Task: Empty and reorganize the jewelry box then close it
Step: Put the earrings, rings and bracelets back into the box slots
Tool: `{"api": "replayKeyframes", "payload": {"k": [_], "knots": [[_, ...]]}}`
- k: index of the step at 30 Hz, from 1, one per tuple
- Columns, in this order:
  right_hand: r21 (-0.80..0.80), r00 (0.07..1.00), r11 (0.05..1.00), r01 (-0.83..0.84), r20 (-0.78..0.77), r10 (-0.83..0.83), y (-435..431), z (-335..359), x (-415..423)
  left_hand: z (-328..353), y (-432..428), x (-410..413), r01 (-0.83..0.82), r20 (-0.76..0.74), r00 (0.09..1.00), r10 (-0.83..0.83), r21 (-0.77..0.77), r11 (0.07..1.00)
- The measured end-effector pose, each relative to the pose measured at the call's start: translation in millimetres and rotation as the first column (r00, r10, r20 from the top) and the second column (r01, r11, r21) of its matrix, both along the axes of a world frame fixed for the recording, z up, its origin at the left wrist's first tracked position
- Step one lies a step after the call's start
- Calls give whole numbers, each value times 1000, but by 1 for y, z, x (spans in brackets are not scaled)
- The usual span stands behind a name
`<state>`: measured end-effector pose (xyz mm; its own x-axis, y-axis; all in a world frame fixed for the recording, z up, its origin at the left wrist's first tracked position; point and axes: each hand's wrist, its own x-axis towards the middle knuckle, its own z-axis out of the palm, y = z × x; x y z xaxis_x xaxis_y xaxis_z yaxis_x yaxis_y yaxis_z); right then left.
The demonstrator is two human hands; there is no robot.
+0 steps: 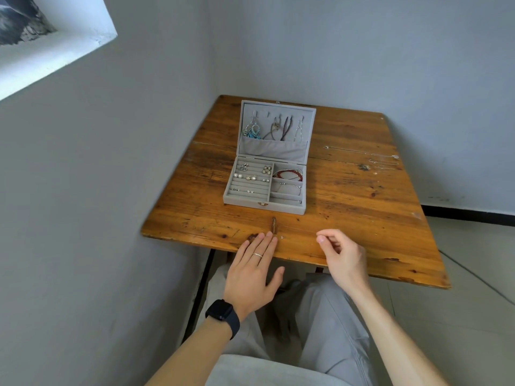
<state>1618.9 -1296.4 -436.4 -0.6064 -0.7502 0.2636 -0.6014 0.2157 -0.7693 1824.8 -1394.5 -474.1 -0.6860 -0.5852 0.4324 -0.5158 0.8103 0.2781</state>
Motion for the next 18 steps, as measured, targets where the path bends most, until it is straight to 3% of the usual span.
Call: {"api": "replayKeyframes", "payload": {"k": [6, 11, 18], "knots": [[14, 998, 1000, 13, 59, -14, 4, 0, -2, 34, -10, -8, -44, -40, 998, 47, 58, 997], [25, 997, 999, 26, 67, -28, 4, 1, 1, 61, -29, -21, -91, 90, 993, 76, 177, 980], [42, 995, 998, 37, 90, -40, 5, 3, 2, 71, -37, -35, -119, 189, 978, 82, 191, 974]]}}
